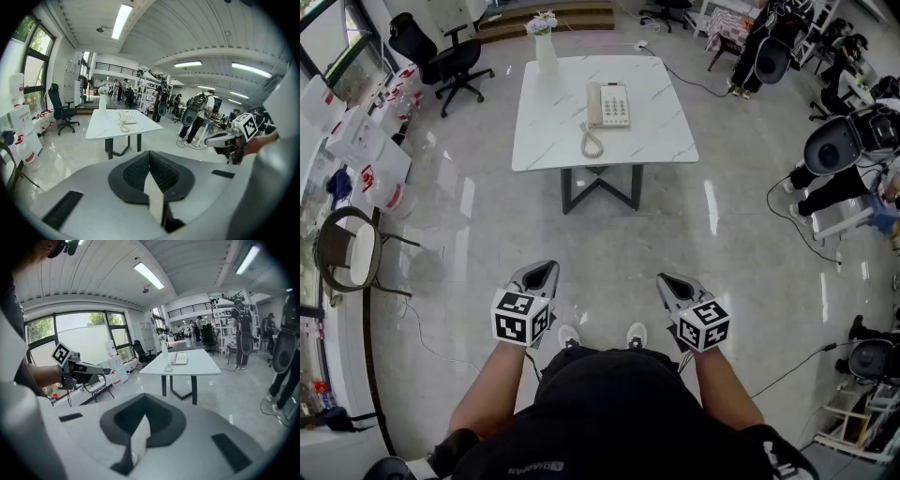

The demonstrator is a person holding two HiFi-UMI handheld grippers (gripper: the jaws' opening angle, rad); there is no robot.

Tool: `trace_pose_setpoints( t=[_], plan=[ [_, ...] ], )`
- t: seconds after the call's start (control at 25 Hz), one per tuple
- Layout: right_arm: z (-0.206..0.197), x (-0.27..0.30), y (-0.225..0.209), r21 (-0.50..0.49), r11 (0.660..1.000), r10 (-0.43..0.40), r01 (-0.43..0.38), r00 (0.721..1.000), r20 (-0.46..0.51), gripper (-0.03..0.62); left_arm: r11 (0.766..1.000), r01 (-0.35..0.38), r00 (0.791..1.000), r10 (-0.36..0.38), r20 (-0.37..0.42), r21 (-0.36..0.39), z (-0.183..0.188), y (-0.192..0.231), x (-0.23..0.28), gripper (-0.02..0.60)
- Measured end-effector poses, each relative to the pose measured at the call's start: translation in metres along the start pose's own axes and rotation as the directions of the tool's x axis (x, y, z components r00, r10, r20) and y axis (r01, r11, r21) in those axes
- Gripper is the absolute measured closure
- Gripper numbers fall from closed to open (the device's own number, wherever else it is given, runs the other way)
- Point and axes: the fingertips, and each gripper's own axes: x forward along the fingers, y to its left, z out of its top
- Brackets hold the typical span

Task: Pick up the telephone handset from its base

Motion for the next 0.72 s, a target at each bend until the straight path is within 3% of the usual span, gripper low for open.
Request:
trace_pose_setpoints(
  t=[0.48,0.72],
  plan=[
    [-0.003,0.0,0.012,-0.001,1.0,0.017,-0.017,1.0,0.006,0.594,1.0,0.007,1.0,-0.007,0.011,0.003,-0.003,-0.003,-0.009,0.58],
    [0.002,0.009,0.019,0.027,0.999,0.029,-0.029,1.0,0.003,0.592,1.0,-0.008,0.999,0.007,-0.038,-0.012,-0.011,0.01,-0.005,0.58]
  ],
)
